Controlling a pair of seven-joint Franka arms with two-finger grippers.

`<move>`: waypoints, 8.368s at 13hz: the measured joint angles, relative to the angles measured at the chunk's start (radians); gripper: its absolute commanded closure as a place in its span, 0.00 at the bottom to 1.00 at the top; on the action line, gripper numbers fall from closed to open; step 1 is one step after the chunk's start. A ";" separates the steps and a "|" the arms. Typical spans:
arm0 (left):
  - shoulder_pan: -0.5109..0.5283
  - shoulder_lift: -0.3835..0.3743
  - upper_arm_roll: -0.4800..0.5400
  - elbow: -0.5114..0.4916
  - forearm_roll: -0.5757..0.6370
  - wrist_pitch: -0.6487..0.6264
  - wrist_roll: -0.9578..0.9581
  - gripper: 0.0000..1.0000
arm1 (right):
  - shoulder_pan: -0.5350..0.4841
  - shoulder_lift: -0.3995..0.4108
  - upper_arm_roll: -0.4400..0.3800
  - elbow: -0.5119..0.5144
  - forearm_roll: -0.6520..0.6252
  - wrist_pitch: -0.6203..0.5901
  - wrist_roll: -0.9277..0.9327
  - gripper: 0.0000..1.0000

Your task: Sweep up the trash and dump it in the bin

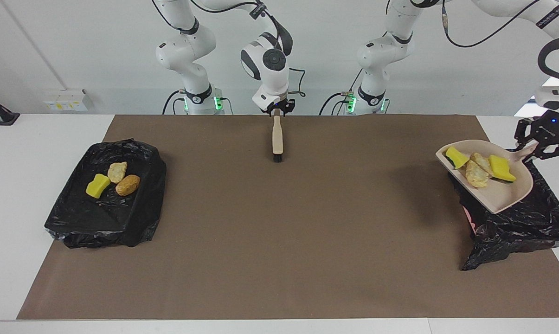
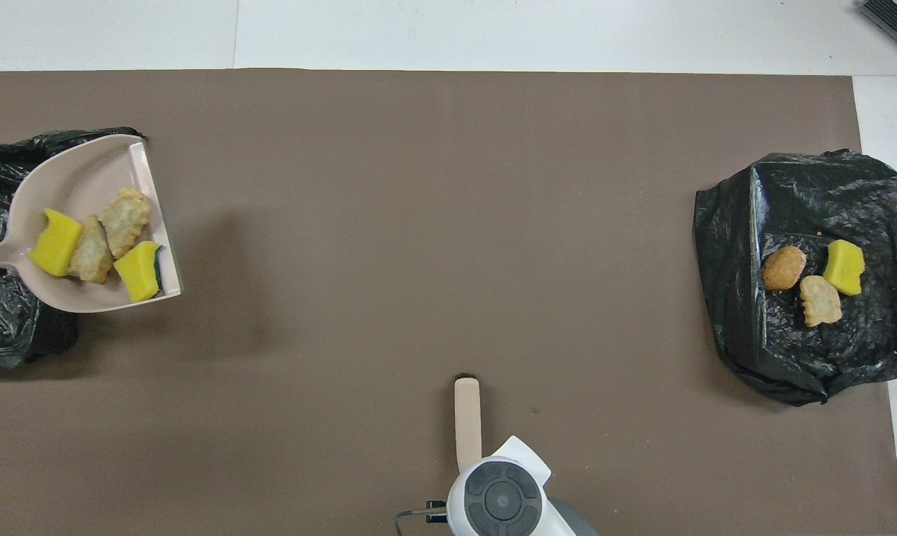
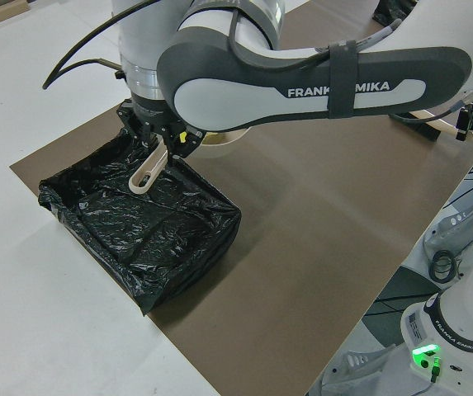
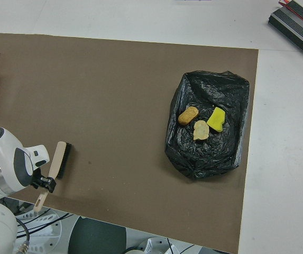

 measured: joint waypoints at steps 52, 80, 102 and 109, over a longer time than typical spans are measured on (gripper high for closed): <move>-0.905 0.188 -0.051 0.001 0.099 0.048 -1.794 1.00 | -0.715 0.016 -0.209 0.821 -0.333 -0.657 -0.575 0.00; -0.969 0.299 -0.051 0.144 0.090 0.089 -2.103 0.00 | -0.665 0.016 -0.257 0.822 -0.333 -0.659 -0.592 0.00; -0.516 -0.151 -0.042 0.192 0.054 -0.407 -1.653 0.00 | -0.657 0.016 -0.251 0.822 -0.333 -0.642 -0.593 0.00; -0.512 -0.240 -0.038 0.060 0.050 -0.350 -1.653 0.00 | -0.658 0.016 -0.253 0.822 -0.333 -0.642 -0.593 0.00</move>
